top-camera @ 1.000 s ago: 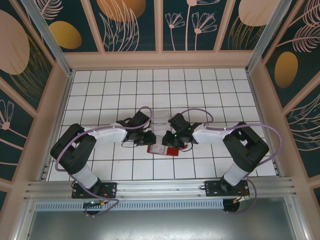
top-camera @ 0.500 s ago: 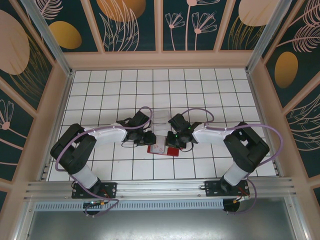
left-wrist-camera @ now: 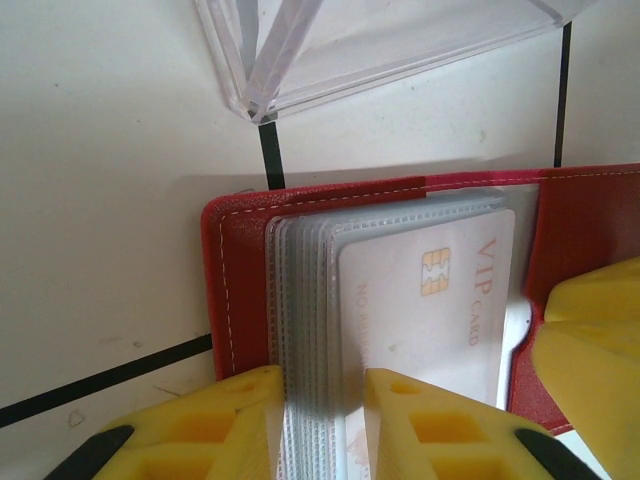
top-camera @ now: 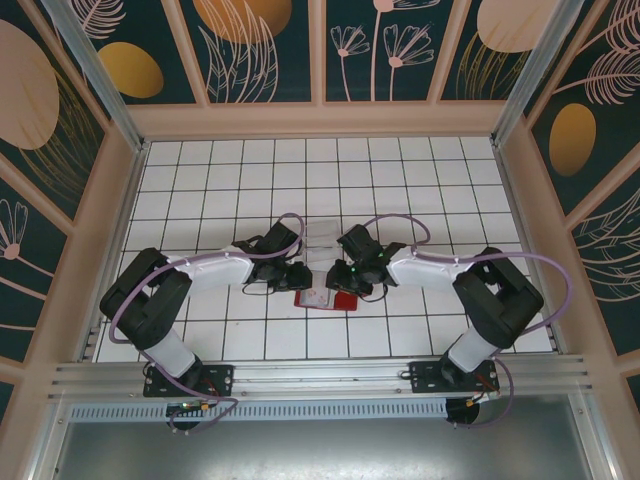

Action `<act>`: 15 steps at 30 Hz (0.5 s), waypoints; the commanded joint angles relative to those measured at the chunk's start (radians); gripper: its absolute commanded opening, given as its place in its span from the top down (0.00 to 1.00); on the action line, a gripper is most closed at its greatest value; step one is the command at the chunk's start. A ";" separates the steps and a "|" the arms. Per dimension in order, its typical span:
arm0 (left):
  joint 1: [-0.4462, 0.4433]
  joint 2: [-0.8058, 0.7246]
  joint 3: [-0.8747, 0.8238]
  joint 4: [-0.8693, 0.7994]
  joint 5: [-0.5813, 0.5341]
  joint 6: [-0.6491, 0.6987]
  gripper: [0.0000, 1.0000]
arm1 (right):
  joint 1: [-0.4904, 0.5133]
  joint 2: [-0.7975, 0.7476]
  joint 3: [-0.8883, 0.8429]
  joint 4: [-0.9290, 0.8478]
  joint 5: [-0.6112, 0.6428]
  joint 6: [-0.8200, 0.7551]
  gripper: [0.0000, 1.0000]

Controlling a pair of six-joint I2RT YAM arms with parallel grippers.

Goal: Take the credit cards out of the card holder

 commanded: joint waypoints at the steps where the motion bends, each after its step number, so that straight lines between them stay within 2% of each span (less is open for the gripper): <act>1: -0.006 -0.024 -0.002 -0.036 0.005 0.000 0.70 | 0.006 0.028 0.023 -0.013 0.002 0.014 0.65; 7: -0.006 -0.026 -0.005 -0.036 0.001 0.002 0.71 | 0.012 0.047 0.029 -0.015 0.005 0.016 0.58; 15: -0.007 -0.019 -0.005 -0.037 0.001 0.007 0.71 | 0.016 0.058 0.048 -0.053 0.035 0.012 0.55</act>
